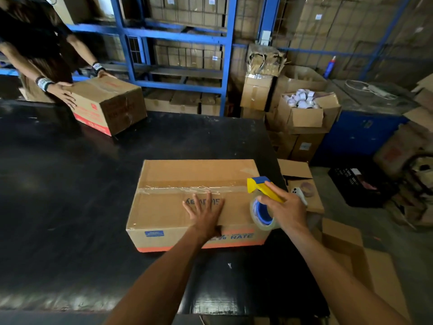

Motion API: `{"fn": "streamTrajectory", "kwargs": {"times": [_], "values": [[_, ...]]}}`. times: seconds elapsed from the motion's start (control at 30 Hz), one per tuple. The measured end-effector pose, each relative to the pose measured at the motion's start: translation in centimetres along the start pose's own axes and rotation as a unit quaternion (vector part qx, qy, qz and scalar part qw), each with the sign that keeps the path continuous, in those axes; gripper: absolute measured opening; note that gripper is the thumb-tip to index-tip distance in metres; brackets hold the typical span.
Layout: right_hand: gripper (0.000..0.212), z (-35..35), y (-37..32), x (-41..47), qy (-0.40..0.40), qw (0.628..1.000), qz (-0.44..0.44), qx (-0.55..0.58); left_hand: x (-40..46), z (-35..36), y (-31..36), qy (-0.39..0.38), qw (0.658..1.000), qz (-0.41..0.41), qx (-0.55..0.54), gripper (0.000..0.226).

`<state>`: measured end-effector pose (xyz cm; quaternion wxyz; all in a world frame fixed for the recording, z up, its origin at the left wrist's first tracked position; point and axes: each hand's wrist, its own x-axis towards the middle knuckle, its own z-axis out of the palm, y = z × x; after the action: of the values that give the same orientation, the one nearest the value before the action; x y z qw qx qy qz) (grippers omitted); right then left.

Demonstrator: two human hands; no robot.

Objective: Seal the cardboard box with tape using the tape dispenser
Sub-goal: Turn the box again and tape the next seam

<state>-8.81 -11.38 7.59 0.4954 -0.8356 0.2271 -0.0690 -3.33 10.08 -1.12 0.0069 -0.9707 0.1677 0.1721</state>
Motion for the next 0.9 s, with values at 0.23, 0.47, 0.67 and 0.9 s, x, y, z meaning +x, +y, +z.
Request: {"fn": "streamTrajectory", "kwargs": {"times": [0.23,0.47,0.67,0.9], "values": [[0.047,-1.6,1.1,-0.8,0.013,0.998,0.031,0.046,0.6,-2.5,-5.9,-0.032,0.987,0.127,0.094,0.107],[0.045,-2.0,-0.1,0.3,0.024,0.996,0.034,0.082,0.2,-5.1,-7.3,-0.113,0.985,0.110,0.064,0.108],[0.046,-0.9,-1.5,1.1,0.013,0.993,0.029,0.118,0.2,-1.7,6.2,-0.054,0.981,-0.041,-0.179,0.139],[0.050,-1.6,0.1,1.4,-0.008,0.996,0.026,0.083,1.4,-1.7,5.0,-0.036,0.997,-0.005,-0.070,0.129]]}}
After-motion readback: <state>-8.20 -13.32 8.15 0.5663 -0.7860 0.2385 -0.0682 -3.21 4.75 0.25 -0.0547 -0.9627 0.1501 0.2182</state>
